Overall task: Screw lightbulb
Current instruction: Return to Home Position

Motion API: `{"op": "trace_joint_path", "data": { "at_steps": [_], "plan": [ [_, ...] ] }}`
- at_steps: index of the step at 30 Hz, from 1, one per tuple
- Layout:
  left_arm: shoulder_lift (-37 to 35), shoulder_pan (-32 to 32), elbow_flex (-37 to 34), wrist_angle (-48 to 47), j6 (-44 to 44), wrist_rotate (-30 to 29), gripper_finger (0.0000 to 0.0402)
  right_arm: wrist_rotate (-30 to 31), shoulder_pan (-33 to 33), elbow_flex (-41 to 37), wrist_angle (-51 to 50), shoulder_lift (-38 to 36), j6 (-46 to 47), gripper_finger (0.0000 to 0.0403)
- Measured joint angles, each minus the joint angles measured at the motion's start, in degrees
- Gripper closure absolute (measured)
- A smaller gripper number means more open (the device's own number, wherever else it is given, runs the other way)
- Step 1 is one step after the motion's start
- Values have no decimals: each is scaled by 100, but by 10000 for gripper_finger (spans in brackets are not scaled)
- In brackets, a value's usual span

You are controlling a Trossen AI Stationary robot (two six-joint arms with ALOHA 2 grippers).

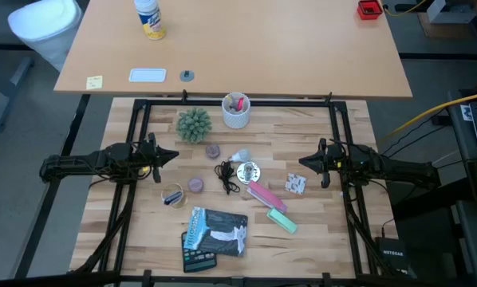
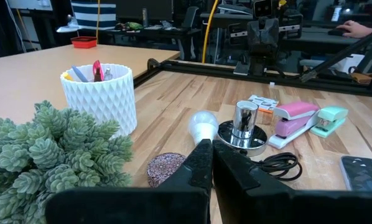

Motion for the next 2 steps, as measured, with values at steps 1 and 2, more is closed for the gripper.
{"op": "trace_joint_path", "data": {
  "at_steps": [1, 2],
  "plan": [
    [0, 1, 0, 0, 0, 1, 398, 1, 0, -1, 0, 0, 2, 375],
    [1, 0, 0, 0, 0, -1, 398, 1, 0, -1, 0, 0, 0, 375]
  ]
}}
